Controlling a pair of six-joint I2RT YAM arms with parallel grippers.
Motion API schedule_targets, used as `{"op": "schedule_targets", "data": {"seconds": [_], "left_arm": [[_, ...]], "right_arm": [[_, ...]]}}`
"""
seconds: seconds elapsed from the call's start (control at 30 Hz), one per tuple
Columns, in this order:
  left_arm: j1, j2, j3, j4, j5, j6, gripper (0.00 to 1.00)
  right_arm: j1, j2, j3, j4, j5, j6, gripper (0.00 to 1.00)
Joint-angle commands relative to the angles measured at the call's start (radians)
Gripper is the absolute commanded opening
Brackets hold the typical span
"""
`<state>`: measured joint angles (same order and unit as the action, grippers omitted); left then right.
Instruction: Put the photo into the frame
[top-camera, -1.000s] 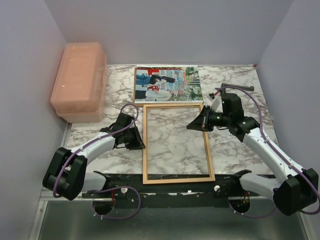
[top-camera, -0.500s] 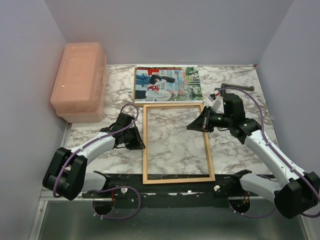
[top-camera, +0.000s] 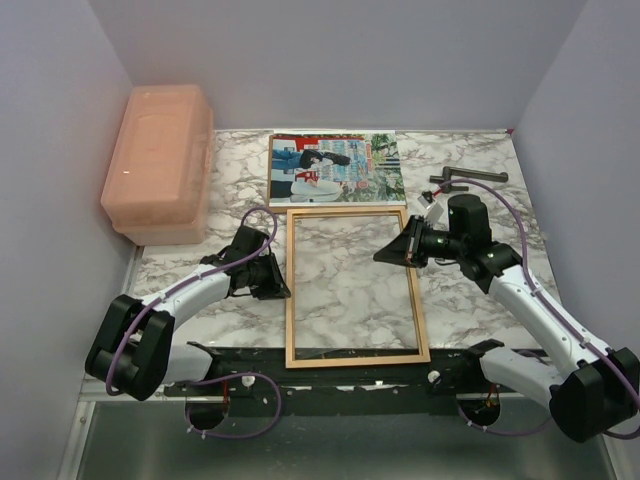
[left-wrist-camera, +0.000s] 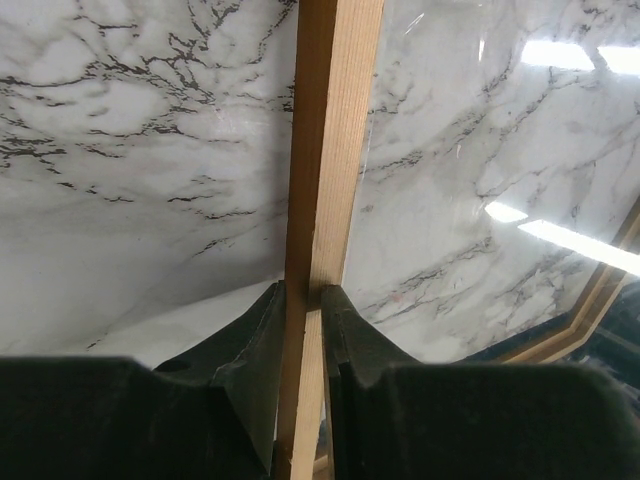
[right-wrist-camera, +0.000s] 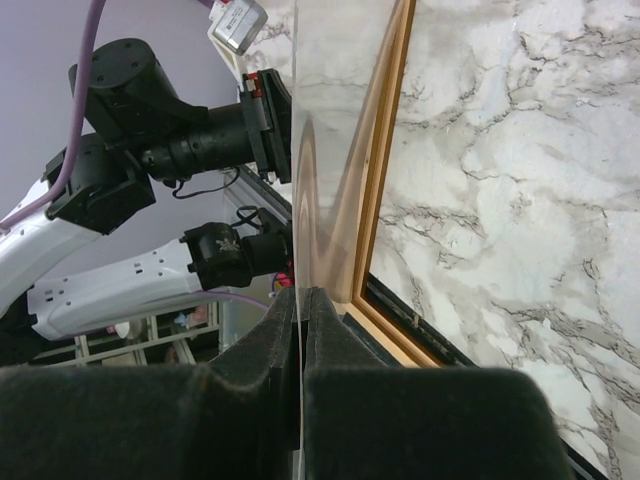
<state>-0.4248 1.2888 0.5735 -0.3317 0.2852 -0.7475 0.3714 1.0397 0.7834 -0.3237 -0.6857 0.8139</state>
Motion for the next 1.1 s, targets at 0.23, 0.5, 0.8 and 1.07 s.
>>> {"op": "schedule_targets", "data": {"seconds": [0.23,0.5,0.8,1.07], "left_arm": [[0.003,0.033,-0.040,-0.036,-0.071,0.034,0.21],[0.003,0.038,-0.039,-0.036,-0.069,0.037,0.21],[0.003,0.040,-0.042,-0.033,-0.070,0.041,0.21],[0.003,0.043,-0.044,-0.032,-0.070,0.040,0.21]], "right_arm": [[0.009,0.071,0.053,-0.028,-0.060,-0.106,0.00],[0.008,0.098,0.065,-0.083,-0.029,-0.135,0.00],[0.009,0.057,0.057,-0.138,0.011,-0.138,0.00],[0.009,0.042,0.043,-0.166,0.034,-0.156,0.00]]}}
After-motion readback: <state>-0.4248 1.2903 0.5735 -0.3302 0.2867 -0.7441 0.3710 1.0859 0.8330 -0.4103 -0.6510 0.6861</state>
